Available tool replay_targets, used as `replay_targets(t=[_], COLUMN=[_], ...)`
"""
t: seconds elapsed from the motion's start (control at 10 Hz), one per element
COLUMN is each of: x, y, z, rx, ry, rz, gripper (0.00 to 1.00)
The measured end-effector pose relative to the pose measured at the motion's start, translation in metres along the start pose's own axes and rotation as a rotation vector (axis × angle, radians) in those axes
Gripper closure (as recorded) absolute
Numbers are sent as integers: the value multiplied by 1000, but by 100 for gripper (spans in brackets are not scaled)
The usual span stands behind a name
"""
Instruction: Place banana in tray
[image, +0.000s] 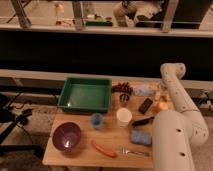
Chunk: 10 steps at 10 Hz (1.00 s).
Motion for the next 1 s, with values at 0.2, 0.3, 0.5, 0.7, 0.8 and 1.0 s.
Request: replay_targets(t=[0.2, 0.3, 0.5, 0.7, 0.8, 1.0], x=[0, 0, 0, 0, 0, -1], y=[0, 1, 1, 1, 1, 0], z=[0, 1, 1, 1, 1, 1], rx=[0, -1, -1, -1, -1, -1], ry=[0, 0, 0, 0, 0, 0], rz=[0, 0, -1, 0, -1, -1], gripper=[55, 59, 79, 90, 90, 90])
